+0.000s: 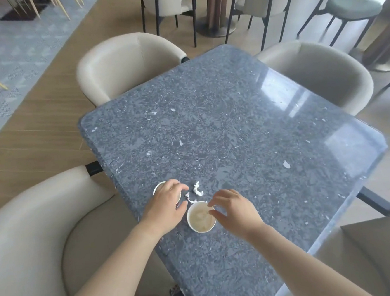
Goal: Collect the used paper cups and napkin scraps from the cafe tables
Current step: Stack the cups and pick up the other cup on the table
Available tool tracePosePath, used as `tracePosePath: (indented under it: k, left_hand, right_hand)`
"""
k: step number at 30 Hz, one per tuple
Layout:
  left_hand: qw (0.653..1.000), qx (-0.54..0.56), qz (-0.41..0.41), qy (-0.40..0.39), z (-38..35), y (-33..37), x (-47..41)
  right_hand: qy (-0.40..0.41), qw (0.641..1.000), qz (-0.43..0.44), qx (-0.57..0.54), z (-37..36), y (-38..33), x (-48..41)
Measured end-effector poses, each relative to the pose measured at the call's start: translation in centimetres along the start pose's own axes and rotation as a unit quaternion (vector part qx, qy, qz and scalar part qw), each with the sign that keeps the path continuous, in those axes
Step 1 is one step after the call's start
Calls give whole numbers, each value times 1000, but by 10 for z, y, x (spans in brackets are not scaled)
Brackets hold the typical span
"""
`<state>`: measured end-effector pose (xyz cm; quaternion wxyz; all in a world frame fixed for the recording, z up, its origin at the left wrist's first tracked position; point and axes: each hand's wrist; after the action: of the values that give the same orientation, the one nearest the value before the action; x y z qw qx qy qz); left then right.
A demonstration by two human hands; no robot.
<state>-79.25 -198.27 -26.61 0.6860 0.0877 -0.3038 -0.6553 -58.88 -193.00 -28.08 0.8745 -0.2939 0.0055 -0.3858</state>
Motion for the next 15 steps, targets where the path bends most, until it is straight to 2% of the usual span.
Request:
tracePosePath:
  k: [7, 15]
  left_hand:
    - [998, -49, 31, 26, 1, -9, -21]
    - [988, -109, 87, -71, -16, -30, -54]
  right_hand:
    - [-22, 1000, -20, -6, 6, 18, -35]
    - [-95, 994, -41, 18, -5, 32, -85]
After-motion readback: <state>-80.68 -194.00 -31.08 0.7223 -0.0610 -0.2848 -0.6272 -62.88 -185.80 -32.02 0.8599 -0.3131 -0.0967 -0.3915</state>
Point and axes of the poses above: each hand's wrist, its own x-axis away from the middle knuckle, its own z-axis out of the back of the hand, y = z × x, and after that the axes turned 12 degrees about -y, right-handed
